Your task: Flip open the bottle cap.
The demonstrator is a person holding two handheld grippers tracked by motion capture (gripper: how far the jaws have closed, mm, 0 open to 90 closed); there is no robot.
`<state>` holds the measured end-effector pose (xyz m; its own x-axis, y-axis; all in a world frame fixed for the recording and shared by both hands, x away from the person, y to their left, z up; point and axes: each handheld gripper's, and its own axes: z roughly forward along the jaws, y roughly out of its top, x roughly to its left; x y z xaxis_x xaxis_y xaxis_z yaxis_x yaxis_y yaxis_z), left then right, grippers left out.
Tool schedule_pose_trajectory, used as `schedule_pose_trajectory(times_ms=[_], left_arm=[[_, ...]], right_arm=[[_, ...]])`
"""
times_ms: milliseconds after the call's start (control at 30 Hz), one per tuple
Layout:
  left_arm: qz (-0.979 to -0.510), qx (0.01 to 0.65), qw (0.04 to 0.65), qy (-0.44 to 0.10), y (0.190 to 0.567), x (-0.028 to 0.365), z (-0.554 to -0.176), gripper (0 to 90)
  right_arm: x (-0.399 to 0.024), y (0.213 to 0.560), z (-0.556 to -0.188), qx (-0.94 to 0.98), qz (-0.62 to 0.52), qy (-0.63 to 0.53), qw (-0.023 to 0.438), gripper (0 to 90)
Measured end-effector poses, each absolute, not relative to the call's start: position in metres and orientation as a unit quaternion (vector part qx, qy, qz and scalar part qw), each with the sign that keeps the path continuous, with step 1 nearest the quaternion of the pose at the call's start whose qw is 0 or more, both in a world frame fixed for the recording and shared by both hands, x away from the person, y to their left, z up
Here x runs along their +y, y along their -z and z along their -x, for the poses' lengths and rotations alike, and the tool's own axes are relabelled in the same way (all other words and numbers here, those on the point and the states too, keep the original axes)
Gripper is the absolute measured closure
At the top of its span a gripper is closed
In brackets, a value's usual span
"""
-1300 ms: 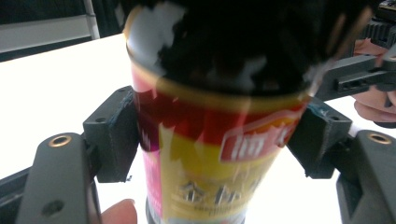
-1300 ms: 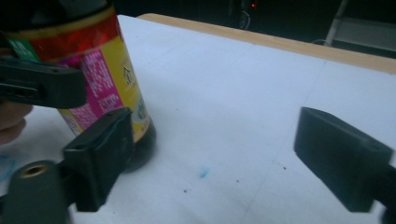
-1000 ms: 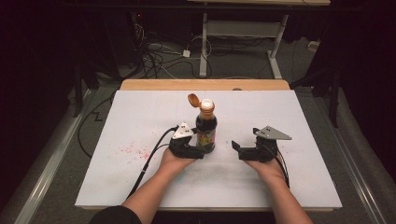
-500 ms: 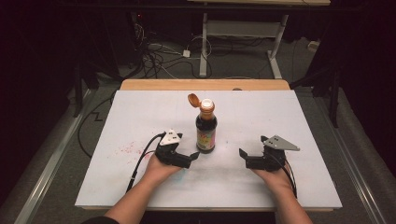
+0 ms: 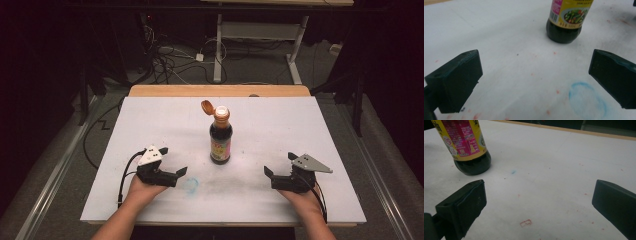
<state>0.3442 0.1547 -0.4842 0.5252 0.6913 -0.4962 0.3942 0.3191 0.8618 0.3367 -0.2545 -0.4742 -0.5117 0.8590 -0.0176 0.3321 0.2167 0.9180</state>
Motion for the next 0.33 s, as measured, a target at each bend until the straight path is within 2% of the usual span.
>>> schedule_pose_trajectory(times_ms=[333], left_arm=[[-0.578, 0.484, 0.647, -0.115, 0.4898, 0.1623, -0.3398, 0.0]], right_arm=[[-0.2507, 0.4758, -0.334, 0.731, -0.401, -0.474, 0.284, 0.7]])
